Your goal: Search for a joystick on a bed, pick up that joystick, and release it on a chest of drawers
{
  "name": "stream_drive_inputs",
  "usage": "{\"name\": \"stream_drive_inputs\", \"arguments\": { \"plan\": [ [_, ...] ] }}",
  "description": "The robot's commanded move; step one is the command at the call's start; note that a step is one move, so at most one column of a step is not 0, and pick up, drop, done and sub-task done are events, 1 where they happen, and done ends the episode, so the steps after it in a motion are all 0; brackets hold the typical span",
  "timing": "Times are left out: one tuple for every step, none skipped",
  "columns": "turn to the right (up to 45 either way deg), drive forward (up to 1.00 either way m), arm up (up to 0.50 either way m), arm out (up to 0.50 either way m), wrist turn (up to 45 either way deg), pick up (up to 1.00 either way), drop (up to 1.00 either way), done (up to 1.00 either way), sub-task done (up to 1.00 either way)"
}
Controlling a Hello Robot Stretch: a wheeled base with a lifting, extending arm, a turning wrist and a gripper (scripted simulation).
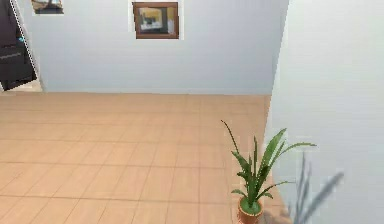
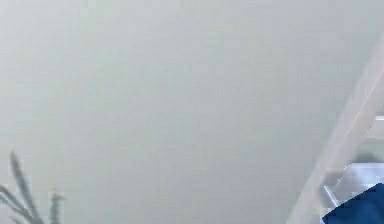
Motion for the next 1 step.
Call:
{"name": "stream_drive_inputs", "arguments": {
  "plan": [
    [-45.0,0.0,0.0,0.0,0.0,0.0,0.0,0.0,0.0]
  ]
}}
